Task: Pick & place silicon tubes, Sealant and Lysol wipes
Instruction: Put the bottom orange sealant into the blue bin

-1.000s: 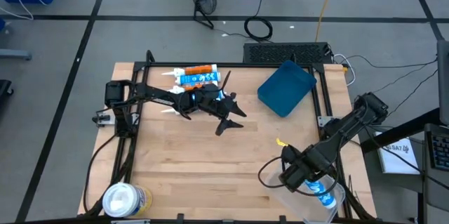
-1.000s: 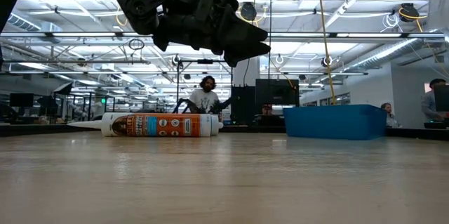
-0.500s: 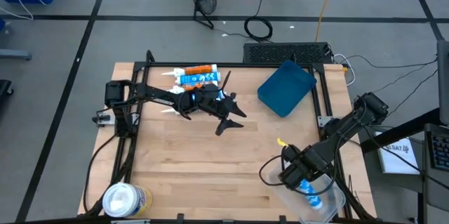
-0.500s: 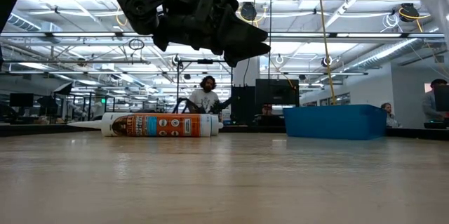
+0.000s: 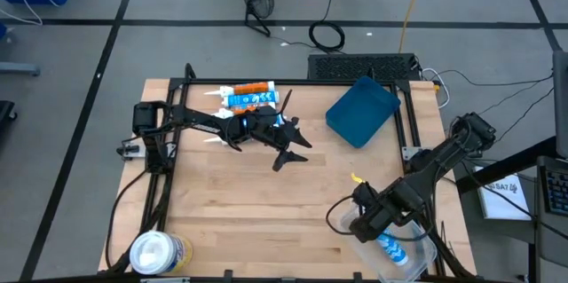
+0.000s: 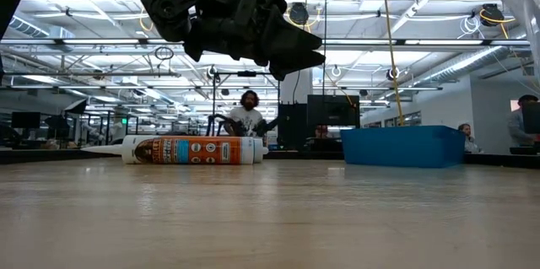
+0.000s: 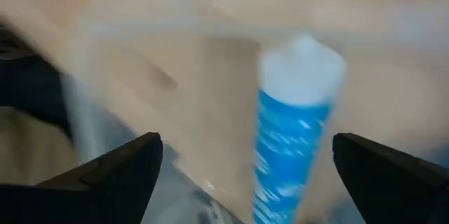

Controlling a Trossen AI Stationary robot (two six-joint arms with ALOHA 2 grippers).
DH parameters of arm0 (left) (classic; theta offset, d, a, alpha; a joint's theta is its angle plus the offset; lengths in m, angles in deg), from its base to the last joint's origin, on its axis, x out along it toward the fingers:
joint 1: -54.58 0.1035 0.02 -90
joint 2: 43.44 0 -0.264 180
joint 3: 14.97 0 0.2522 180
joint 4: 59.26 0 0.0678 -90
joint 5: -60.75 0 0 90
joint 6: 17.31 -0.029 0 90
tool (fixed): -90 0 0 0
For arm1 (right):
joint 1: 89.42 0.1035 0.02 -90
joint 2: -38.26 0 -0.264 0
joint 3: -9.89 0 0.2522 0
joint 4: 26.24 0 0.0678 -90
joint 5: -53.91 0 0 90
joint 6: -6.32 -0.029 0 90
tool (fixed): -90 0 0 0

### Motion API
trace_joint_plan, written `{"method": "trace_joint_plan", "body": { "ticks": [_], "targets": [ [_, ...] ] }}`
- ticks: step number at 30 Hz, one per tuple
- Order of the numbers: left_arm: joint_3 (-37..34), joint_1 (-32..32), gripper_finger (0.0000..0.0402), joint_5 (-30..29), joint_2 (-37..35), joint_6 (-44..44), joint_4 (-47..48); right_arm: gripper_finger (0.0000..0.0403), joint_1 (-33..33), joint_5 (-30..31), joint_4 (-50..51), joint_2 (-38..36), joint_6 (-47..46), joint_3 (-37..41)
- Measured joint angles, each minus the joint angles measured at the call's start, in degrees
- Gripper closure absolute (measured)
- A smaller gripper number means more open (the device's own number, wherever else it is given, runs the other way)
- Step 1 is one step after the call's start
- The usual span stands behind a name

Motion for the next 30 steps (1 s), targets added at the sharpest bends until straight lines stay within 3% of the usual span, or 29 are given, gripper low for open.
{"method": "trace_joint_plan", "body": {
  "ticks": [5,12,15,18,21,25,30],
  "targets": [
    [0.0,0.0,0.0179,0.0,0.0,0.0,0.0,0.0012,0.0,12.1,-5.2,-3.7,12.7,0.0],
    [0.0,-0.2,0.0179,0.0,0.0,3.8,-0.3,0.0012,-0.1,46.4,-10.0,-6.1,39.9,0.0],
    [0.0,-0.2,0.0173,0.0,0.0,5.3,-0.3,0.0012,-0.8,57.7,-14.5,-6.1,48.7,1.6],
    [0.0,0.0,0.0168,0.0,0.0,4.4,1.1,0.0012,-2.1,66.0,-25.4,-6.1,60.3,6.6],
    [0.0,0.1,0.0165,0.0,0.0,2.5,2.9,0.0012,-4.9,67.6,-39.8,-6.2,71.7,13.5],
    [-0.1,0.8,0.0168,-3.3,-2.6,1.1,11.0,0.0012,-9.4,60.5,-60.2,-6.2,82.0,23.1],
    [0.0,1.3,0.0182,-23.3,-10.8,-6.5,34.7,0.0012,-13.6,49.5,-76.0,-7.1,87.8,31.2]
  ]
}}
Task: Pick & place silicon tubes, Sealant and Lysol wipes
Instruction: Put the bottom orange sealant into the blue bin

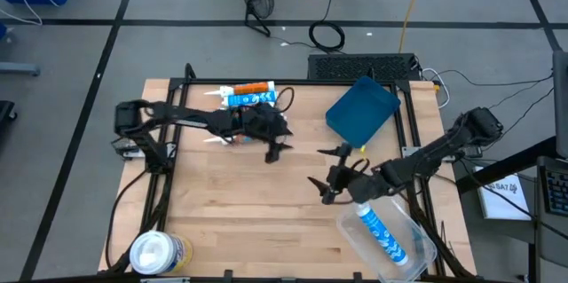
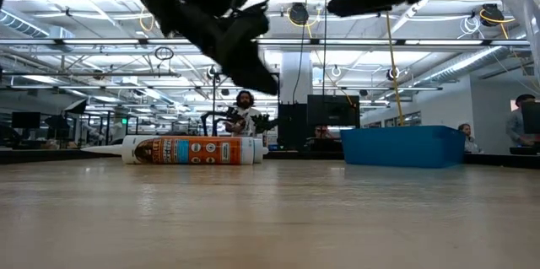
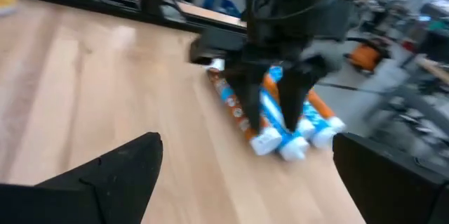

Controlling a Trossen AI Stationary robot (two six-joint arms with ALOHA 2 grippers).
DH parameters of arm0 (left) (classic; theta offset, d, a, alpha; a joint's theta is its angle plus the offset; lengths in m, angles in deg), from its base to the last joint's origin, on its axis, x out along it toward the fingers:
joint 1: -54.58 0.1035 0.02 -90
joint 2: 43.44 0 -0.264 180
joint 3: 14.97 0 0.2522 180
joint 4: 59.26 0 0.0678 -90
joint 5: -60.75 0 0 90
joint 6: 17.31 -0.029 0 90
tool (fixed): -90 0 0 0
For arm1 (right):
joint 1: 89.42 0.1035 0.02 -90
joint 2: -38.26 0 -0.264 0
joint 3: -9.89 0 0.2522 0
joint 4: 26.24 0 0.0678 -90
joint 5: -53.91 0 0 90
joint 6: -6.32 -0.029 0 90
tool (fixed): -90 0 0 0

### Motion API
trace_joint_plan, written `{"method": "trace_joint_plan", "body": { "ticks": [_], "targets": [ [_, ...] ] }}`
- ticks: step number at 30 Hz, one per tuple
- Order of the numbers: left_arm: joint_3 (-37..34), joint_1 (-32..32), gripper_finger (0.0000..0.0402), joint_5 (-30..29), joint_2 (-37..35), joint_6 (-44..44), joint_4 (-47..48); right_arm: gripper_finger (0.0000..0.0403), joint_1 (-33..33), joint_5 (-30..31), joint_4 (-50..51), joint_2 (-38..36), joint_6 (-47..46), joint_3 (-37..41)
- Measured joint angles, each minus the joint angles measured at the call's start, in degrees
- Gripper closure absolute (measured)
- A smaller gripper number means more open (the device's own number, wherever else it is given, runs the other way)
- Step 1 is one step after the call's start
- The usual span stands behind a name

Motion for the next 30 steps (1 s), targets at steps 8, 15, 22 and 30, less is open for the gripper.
{"method": "trace_joint_plan", "body": {
  "ticks": [8,15,22,30],
  "targets": [
    [0.0,0.6,0.0194,-17.3,-9.5,4.3,32.4,0.0011,-4.1,-11.9,-3.7,-4.4,2.6,3.2],
    [0.0,4.1,0.0170,-17.1,-6.7,15.5,40.7,0.0011,-4.6,-13.5,-4.9,-4.7,7.8,3.3],
    [0.0,6.2,0.0143,-11.1,-2.6,11.7,41.9,0.0011,-4.6,-13.5,-4.9,-4.7,8.9,3.3],
    [0.0,6.1,0.0140,-10.2,3.5,6.1,42.0,0.0011,-4.7,-16.2,-4.2,-4.7,8.7,3.3]
  ]
}}
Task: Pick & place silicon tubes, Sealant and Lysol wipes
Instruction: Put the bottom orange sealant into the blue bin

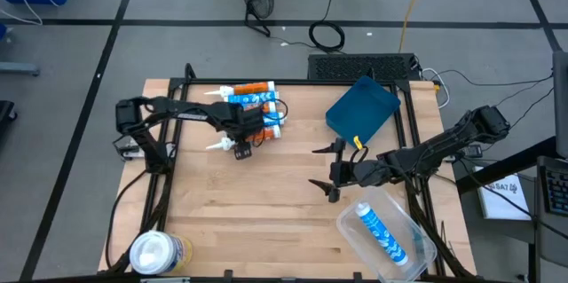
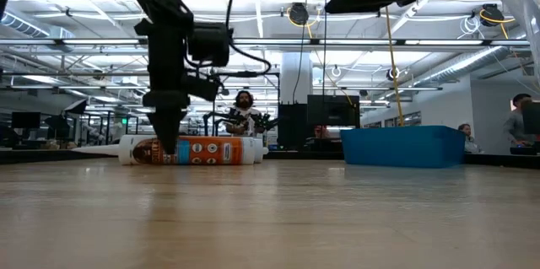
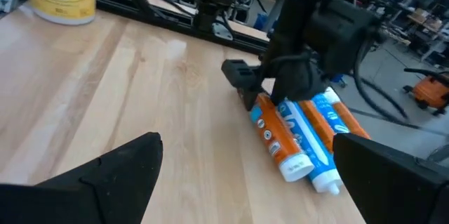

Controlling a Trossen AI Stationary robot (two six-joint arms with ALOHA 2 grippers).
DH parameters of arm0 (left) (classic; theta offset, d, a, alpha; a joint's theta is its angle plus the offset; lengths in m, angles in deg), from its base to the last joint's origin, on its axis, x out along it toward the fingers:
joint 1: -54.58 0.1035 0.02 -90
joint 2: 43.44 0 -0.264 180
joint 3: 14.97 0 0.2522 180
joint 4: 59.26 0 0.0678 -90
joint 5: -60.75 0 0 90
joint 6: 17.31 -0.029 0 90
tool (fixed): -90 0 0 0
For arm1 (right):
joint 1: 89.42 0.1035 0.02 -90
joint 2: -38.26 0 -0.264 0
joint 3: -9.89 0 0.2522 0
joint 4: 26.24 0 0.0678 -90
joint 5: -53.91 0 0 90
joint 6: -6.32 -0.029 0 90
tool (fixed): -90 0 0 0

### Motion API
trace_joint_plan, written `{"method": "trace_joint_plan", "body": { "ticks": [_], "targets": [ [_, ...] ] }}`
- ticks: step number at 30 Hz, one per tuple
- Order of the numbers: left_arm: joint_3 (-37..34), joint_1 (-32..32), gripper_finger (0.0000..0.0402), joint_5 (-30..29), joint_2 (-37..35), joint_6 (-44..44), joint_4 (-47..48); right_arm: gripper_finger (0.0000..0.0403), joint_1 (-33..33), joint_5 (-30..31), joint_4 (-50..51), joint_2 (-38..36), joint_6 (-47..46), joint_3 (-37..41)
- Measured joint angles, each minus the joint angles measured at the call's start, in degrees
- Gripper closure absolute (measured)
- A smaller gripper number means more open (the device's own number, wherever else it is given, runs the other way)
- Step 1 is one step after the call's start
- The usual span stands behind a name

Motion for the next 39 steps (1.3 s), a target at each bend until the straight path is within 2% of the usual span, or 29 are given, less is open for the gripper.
{"method": "trace_joint_plan", "body": {
  "ticks": [9,19,27,35,39],
  "targets": [
    [0.3,-1.0,0.0156,3.7,6.4,2.5,0.0,0.0011,0.0,0.1,0.0,0.0,-0.6,0.0],
    [0.1,-5.0,0.0146,5.7,6.4,3.5,-3.5,0.0011,-0.1,0.1,-0.6,0.0,-0.7,0.0],
    [0.1,-9.8,0.0163,7.1,6.4,2.8,-3.5,0.0011,-0.3,0.1,-0.9,0.0,-0.1,0.0],
    [0.1,-10.6,0.0140,6.7,6.4,2.8,-4.1,0.0011,-1.9,0.1,-0.8,0.0,-0.8,0.0],
    [0.0,-10.6,0.0140,6.7,6.4,1.5,-4.6,0.0011,-2.0,0.1,-0.8,0.0,-0.9,0.0]
  ]
}}
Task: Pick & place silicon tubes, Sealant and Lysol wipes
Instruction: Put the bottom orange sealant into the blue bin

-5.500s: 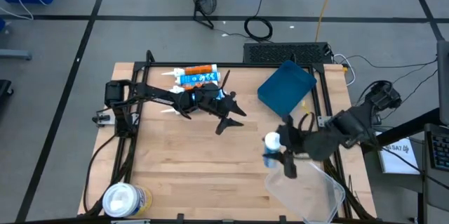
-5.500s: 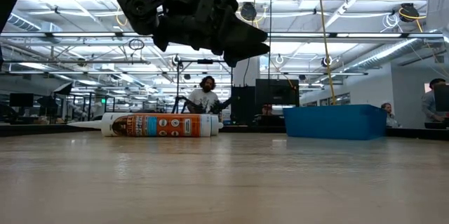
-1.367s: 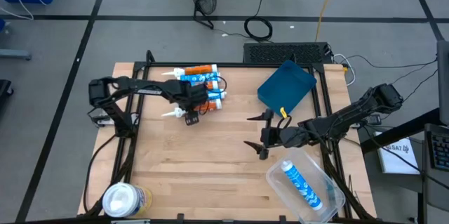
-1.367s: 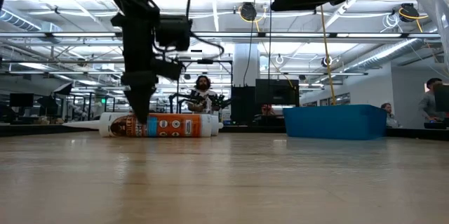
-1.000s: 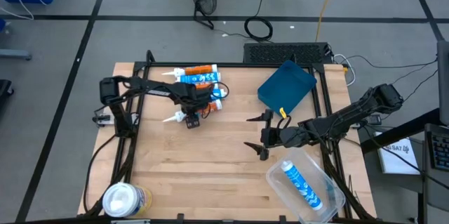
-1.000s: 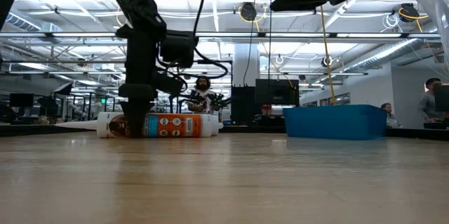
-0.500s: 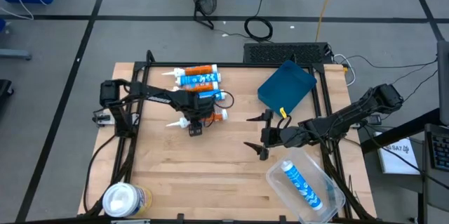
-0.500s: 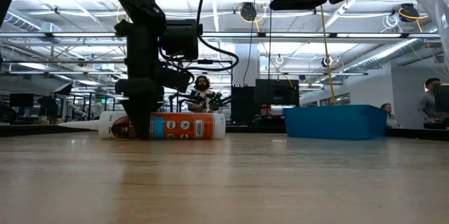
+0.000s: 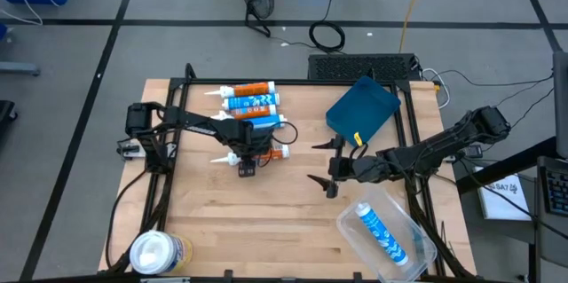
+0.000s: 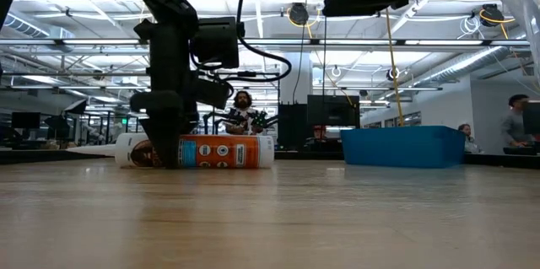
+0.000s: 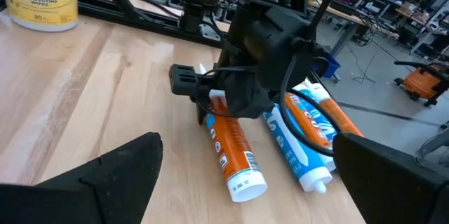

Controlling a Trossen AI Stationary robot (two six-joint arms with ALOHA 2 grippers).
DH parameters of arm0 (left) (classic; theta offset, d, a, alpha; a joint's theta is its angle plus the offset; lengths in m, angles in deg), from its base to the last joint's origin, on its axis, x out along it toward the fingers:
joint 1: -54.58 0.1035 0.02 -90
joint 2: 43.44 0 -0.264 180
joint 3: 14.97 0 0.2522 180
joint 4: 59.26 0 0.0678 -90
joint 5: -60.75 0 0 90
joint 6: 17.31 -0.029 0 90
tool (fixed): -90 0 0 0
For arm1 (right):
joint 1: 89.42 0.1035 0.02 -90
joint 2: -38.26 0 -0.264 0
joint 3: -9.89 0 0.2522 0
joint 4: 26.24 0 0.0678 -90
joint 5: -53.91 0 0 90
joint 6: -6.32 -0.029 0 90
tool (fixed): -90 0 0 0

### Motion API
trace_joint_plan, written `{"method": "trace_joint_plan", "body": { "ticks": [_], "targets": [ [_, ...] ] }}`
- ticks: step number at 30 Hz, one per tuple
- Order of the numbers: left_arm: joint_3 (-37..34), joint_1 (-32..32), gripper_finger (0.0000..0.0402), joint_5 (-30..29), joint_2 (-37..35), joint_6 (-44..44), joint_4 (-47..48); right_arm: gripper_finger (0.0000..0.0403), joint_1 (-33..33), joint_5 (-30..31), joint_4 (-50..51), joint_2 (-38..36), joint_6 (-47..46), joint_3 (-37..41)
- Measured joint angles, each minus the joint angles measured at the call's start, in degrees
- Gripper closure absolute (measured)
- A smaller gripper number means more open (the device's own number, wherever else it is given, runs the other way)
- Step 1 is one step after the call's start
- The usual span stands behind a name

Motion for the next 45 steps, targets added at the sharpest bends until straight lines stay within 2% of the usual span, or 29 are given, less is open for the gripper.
{"method": "trace_joint_plan", "body": {
  "ticks": [8,18,27,38,45],
  "targets": [
    [0.0,0.0,0.0163,0.0,0.0,-0.9,-0.2,0.0011,0.0,0.0,0.0,0.0,-1.1,0.0],
    [-0.1,0.0,0.0139,-0.4,0.0,-1.1,-1.2,0.0011,0.0,0.0,0.0,0.0,-1.1,0.0],
    [-0.1,0.0,0.0167,-0.4,0.0,-1.2,-1.4,0.0011,0.0,0.0,0.0,0.0,-1.1,0.0],
    [-0.1,0.0,0.0138,-0.4,0.0,-1.2,-1.5,0.0011,0.0,0.0,0.0,0.0,-1.2,0.0],
    [-0.1,0.1,0.0165,-0.4,0.0,-1.1,-1.5,0.0011,0.0,0.0,0.1,0.0,-1.2,0.0]
  ]
}}
